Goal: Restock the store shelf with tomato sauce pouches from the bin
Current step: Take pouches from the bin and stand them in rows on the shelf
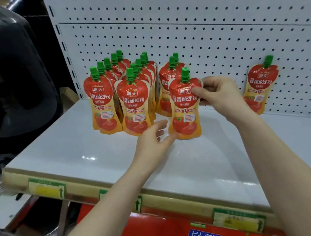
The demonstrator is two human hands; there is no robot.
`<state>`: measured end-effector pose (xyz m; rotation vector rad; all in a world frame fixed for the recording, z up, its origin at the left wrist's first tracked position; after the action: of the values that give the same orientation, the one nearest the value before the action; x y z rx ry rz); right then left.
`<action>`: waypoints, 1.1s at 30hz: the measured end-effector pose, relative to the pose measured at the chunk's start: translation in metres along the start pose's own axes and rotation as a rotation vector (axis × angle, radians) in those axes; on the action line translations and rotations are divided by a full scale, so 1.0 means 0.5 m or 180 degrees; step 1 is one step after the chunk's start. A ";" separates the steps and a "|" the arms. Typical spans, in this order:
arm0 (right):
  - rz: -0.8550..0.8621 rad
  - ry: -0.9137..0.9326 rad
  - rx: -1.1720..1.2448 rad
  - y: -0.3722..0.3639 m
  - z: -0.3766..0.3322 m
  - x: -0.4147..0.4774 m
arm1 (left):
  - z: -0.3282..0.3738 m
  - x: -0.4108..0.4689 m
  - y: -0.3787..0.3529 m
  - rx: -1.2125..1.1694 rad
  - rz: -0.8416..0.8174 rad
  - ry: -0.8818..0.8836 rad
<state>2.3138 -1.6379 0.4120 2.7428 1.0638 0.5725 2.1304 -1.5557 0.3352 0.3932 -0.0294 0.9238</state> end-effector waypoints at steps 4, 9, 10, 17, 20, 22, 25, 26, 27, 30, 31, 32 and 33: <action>0.0156 0.0179 -0.0073 -0.021 0.016 0.034 | -0.016 0.026 -0.042 0.0542 -0.0229 -0.0047; 0.0178 0.0310 -0.0093 -0.055 0.042 0.076 | -0.039 0.062 -0.071 0.0939 -0.0293 0.0018; 0.0170 0.0371 -0.0098 -0.060 0.044 0.080 | -0.044 0.072 -0.074 0.0983 -0.0285 0.0056; 0.0060 0.0557 -0.0066 -0.071 0.060 0.110 | -0.066 0.109 -0.081 0.1030 -0.0195 0.0308; -0.0035 0.0560 -0.0006 -0.070 0.066 0.116 | -0.071 0.109 -0.086 0.1062 -0.0166 0.0345; -0.0068 0.0579 0.0007 -0.071 0.065 0.116 | -0.072 0.110 -0.086 0.1055 -0.0163 0.0363; -0.0061 0.0569 -0.0057 -0.070 0.063 0.114 | -0.074 0.110 -0.083 0.0951 -0.0153 0.0363; -0.0037 0.0558 -0.0122 -0.069 0.062 0.111 | -0.072 0.109 -0.080 0.0911 -0.0150 0.0359; -0.0005 0.0554 -0.0191 -0.067 0.061 0.108 | -0.070 0.107 -0.077 0.0870 -0.0159 0.0364; 0.0192 0.0574 -0.0533 -0.051 0.051 0.088 | -0.059 0.094 -0.064 0.0802 -0.0190 0.0345; 0.0269 0.0554 -0.0654 -0.043 0.048 0.075 | -0.052 0.088 -0.057 0.0766 -0.0161 0.0305; 0.0335 0.0515 -0.0758 -0.034 0.047 0.060 | -0.044 0.080 -0.049 0.0692 -0.0123 0.0261; 0.0397 0.0468 -0.0857 -0.023 0.046 0.039 | -0.034 0.070 -0.041 0.0599 -0.0103 0.0210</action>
<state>2.3291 -1.6163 0.3937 2.5736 0.7796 0.8781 2.1653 -1.5340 0.3198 0.5359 0.1247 0.9098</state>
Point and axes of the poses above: each hand's wrist, its own x-axis towards the middle knuckle, its own y-axis out of the back of the hand, z = x × y, the point moved 1 cm from there along x, towards the middle knuckle, and after that the axes turned 6 degrees about z, right-handed, at the moved point
